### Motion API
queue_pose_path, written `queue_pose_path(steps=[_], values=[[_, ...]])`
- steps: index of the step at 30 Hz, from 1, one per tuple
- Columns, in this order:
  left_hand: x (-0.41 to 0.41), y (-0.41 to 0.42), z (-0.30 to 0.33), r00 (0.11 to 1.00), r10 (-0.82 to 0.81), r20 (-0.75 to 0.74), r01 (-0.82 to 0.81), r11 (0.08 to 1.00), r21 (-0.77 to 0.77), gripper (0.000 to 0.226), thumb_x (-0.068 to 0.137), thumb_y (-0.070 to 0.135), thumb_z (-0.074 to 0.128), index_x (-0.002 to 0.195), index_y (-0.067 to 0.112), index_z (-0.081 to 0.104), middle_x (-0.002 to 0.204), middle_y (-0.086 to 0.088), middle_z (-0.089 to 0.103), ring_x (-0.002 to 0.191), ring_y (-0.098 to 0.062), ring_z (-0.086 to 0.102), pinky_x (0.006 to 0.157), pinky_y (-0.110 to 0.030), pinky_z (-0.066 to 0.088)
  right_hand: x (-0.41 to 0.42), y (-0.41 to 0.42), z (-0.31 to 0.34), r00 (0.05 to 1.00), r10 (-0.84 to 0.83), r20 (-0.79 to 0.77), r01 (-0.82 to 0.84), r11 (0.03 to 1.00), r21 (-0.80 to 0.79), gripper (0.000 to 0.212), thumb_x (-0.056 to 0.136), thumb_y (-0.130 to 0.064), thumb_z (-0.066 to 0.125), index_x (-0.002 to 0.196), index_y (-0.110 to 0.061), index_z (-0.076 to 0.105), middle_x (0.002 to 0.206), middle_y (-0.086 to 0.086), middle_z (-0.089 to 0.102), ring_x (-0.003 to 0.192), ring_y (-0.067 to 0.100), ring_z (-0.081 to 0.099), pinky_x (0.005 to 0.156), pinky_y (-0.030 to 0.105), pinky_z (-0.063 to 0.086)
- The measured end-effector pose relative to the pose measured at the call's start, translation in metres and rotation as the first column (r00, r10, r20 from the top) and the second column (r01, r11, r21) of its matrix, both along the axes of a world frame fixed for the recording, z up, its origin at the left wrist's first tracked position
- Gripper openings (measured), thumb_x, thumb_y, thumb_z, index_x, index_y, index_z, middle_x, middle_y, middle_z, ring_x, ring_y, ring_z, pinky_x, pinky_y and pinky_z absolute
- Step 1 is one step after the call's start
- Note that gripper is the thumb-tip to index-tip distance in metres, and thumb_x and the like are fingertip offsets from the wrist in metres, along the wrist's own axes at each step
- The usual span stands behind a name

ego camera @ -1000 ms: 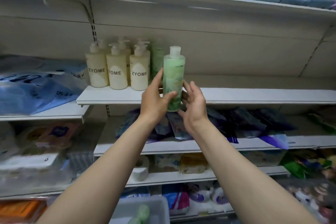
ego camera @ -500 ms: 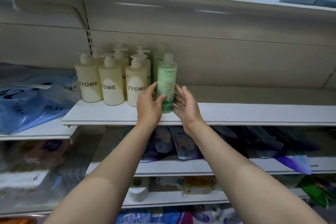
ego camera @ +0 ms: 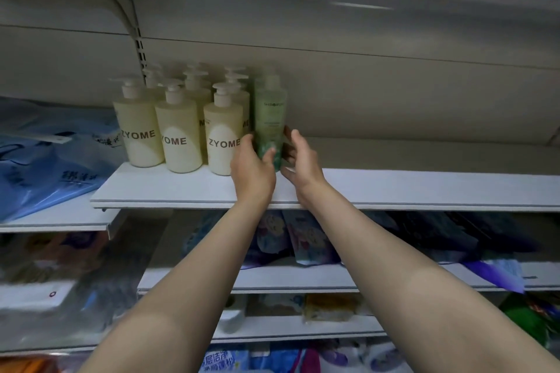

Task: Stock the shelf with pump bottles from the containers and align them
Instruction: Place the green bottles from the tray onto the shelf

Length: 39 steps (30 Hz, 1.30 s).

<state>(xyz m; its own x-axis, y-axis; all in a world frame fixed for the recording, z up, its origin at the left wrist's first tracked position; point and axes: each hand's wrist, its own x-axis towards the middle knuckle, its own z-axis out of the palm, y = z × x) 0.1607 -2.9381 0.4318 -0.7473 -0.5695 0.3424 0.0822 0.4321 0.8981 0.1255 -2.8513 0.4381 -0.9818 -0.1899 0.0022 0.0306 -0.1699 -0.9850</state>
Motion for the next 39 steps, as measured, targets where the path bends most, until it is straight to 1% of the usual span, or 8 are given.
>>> queue_pose_path(steps=[6, 10, 15, 19, 28, 31, 36, 39], values=[[0.020, -0.002, -0.003, 0.994, -0.104, 0.025, 0.103, 0.994, 0.047, 0.054, 0.096, 0.026, 0.062, 0.145, 0.013, 0.042, 0.139, -0.003, 0.055, 0.127, -0.019, 0.053, 0.104, -0.031, 0.043, 0.018, 0.001, 0.002, 0.997, -0.004, -0.072, 0.012, 0.993, 0.114, 0.028, 0.103, -0.047, 0.039, 0.098, -0.038, 0.065, 0.109, -0.014, 0.068, 0.108, 0.006, 0.061, 0.093, 0.032, 0.048], [0.042, 0.000, -0.006, 0.995, -0.104, 0.000, 0.104, 0.988, 0.115, 0.050, 0.095, 0.033, 0.062, 0.139, 0.017, 0.047, 0.137, 0.002, 0.057, 0.124, -0.015, 0.055, 0.091, -0.022, 0.039, 0.041, 0.003, -0.004, 0.993, -0.028, -0.111, 0.047, 0.984, 0.172, 0.045, 0.101, -0.051, 0.039, 0.138, -0.029, 0.054, 0.142, -0.005, 0.055, 0.131, 0.011, 0.050, 0.116, 0.042, 0.036], [0.089, 0.007, -0.027, 0.988, -0.054, -0.144, 0.086, 0.970, 0.227, 0.033, 0.094, 0.034, 0.063, 0.124, 0.023, 0.055, 0.118, 0.009, 0.064, 0.092, 0.009, 0.060, 0.079, -0.009, 0.045, 0.096, 0.011, -0.015, 0.962, -0.155, -0.225, 0.184, 0.977, 0.112, 0.024, 0.092, -0.044, 0.049, 0.111, -0.035, 0.061, 0.122, -0.002, 0.067, 0.115, 0.013, 0.062, 0.109, 0.041, 0.045], [0.134, 0.007, -0.095, 0.993, -0.050, -0.108, 0.077, 0.961, 0.265, 0.028, 0.094, 0.028, 0.064, 0.119, 0.018, 0.058, 0.109, 0.006, 0.065, 0.084, 0.010, 0.060, 0.077, -0.008, 0.047, 0.139, 0.021, -0.059, 0.958, -0.187, -0.220, 0.217, 0.968, 0.124, 0.033, 0.088, -0.041, 0.050, 0.114, -0.029, 0.065, 0.117, -0.002, 0.071, 0.108, 0.008, 0.066, 0.100, 0.036, 0.052], [0.259, 0.003, -0.276, 0.895, -0.211, 0.394, 0.079, 0.942, 0.325, 0.025, 0.087, 0.022, 0.074, 0.109, 0.015, 0.065, 0.104, 0.000, 0.070, 0.097, -0.013, 0.066, 0.090, -0.033, 0.053, 0.215, 0.045, -0.230, 0.918, -0.044, 0.394, -0.142, 0.891, 0.431, 0.018, 0.103, -0.030, 0.046, 0.098, -0.022, 0.060, 0.118, 0.013, 0.068, 0.108, 0.026, 0.064, 0.100, 0.052, 0.049], [0.303, 0.011, -0.317, 0.782, -0.319, 0.536, 0.155, 0.931, 0.330, 0.027, 0.083, 0.022, 0.079, 0.107, 0.015, 0.069, 0.101, 0.001, 0.071, 0.100, -0.016, 0.067, 0.088, -0.028, 0.053, 0.243, 0.057, -0.285, 0.818, -0.034, 0.574, -0.285, 0.843, 0.455, 0.025, 0.103, -0.034, 0.045, 0.094, -0.018, 0.062, 0.096, 0.012, 0.064, 0.088, 0.029, 0.061, 0.079, 0.041, 0.051], [0.349, 0.020, -0.364, 0.596, -0.434, 0.676, 0.266, 0.901, 0.343, 0.041, 0.078, 0.030, 0.083, 0.115, 0.019, 0.070, 0.109, 0.006, 0.069, 0.103, -0.007, 0.062, 0.077, 0.001, 0.037, 0.283, 0.077, -0.352, 0.669, -0.030, 0.743, -0.413, 0.816, 0.405, 0.030, 0.103, -0.039, 0.043, 0.091, -0.023, 0.066, 0.110, 0.008, 0.069, 0.088, 0.017, 0.063, 0.082, 0.034, 0.049], [0.358, 0.021, -0.381, 0.510, -0.439, 0.740, 0.356, 0.891, 0.283, 0.047, 0.077, 0.036, 0.083, 0.121, 0.024, 0.069, 0.115, 0.007, 0.070, 0.106, -0.010, 0.063, 0.086, -0.012, 0.043, 0.301, 0.089, -0.378, 0.610, -0.089, 0.787, -0.398, 0.825, 0.402, 0.028, 0.103, -0.040, 0.044, 0.101, -0.023, 0.067, 0.093, 0.003, 0.067, 0.078, 0.010, 0.060, 0.065, 0.026, 0.044]])
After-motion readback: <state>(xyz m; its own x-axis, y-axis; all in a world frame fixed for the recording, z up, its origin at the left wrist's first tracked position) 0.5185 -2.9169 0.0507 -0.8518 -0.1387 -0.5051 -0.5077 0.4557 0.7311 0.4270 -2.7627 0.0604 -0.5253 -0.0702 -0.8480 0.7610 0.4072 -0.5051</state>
